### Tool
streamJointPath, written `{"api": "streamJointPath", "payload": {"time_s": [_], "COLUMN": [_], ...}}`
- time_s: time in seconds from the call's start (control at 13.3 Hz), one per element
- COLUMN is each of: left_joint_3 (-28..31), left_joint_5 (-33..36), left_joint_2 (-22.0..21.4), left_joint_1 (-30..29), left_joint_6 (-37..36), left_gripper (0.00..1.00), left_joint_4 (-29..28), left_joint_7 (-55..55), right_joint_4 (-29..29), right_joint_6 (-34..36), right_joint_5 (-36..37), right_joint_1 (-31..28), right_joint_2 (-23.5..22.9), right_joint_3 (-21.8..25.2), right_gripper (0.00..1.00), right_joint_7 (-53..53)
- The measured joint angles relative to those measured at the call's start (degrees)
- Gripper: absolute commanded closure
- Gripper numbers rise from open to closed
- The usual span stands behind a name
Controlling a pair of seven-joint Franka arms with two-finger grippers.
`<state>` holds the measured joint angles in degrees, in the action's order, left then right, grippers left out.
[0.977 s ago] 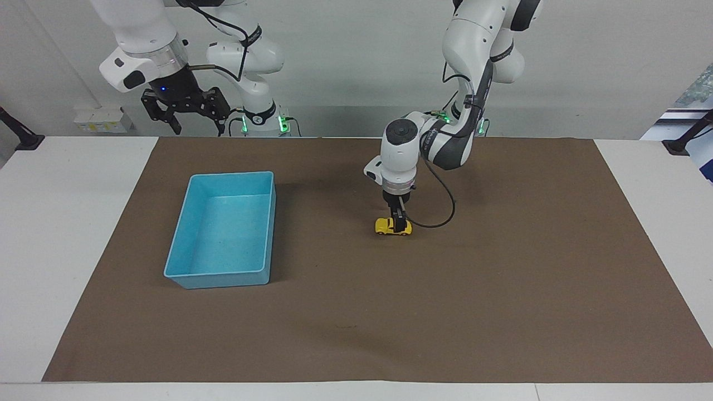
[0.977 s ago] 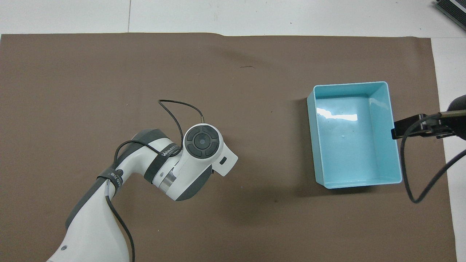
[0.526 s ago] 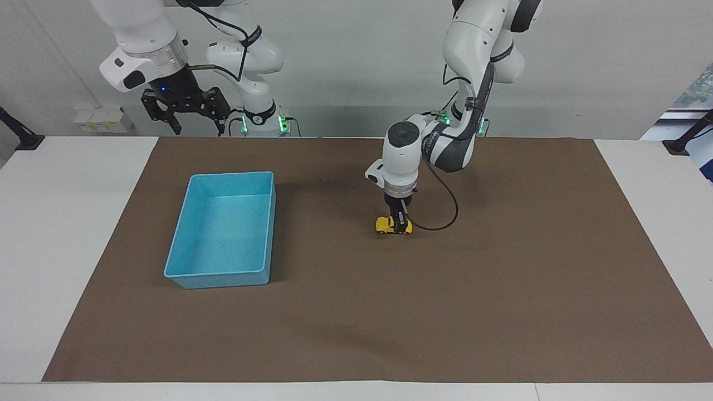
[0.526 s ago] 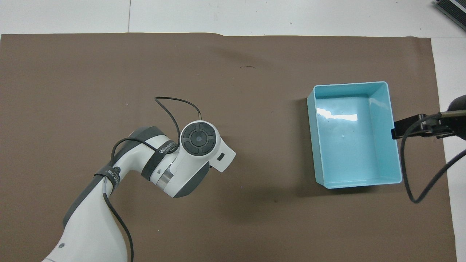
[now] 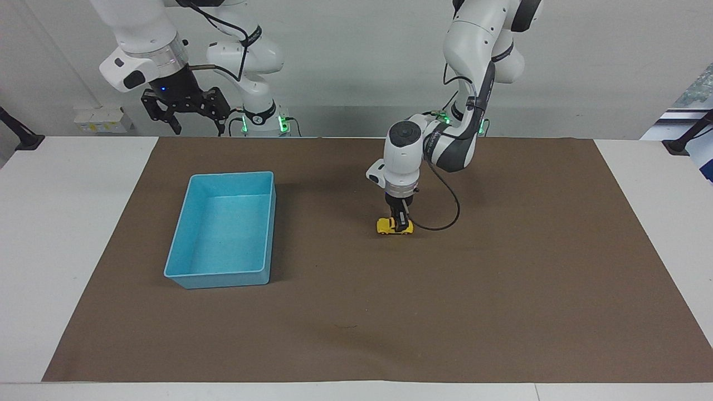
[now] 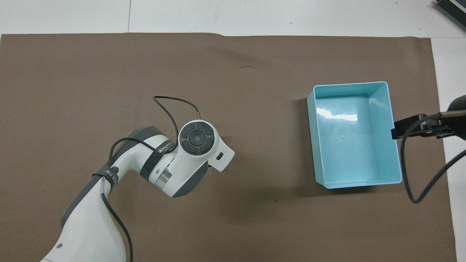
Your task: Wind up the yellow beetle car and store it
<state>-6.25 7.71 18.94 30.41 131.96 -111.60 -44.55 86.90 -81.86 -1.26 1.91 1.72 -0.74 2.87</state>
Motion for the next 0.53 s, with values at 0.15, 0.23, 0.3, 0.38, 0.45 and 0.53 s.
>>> {"api": "streamJointPath", "payload": {"time_s": [0.15,0.23,0.3,0.38,0.45,0.53], "left_joint_3": [0.1,0.1,0.1,0.1,0.1,0.2], "left_joint_5": [0.0,0.0,0.0,0.0,0.0,0.0], "left_joint_2": [-0.3,-0.5,-0.6,-0.8,-0.9,-1.1], "left_joint_1": [-0.6,-0.8,-1.0,-1.2,-1.4,-1.7], "left_joint_6": [0.0,0.0,0.0,0.0,0.0,0.0], "left_gripper": [1.00,1.00,1.00,1.00,1.00,1.00], "left_joint_4": [-0.5,-0.7,-0.9,-1.1,-1.3,-1.6], "left_joint_7": [0.0,0.0,0.0,0.0,-0.1,-0.4], "right_joint_4": [0.0,0.0,0.0,0.0,0.0,0.0], "right_joint_6": [0.0,0.0,0.0,0.0,0.0,0.0], "right_joint_5": [0.0,0.0,0.0,0.0,0.0,0.0], "right_joint_1": [0.0,0.0,0.0,0.0,0.0,0.0], "right_joint_2": [0.0,0.0,0.0,0.0,0.0,0.0], "right_joint_3": [0.0,0.0,0.0,0.2,0.4,0.5], "right_gripper": [0.00,0.00,0.00,0.00,0.00,0.00], "right_joint_7": [0.0,0.0,0.0,0.0,0.0,0.0]}}
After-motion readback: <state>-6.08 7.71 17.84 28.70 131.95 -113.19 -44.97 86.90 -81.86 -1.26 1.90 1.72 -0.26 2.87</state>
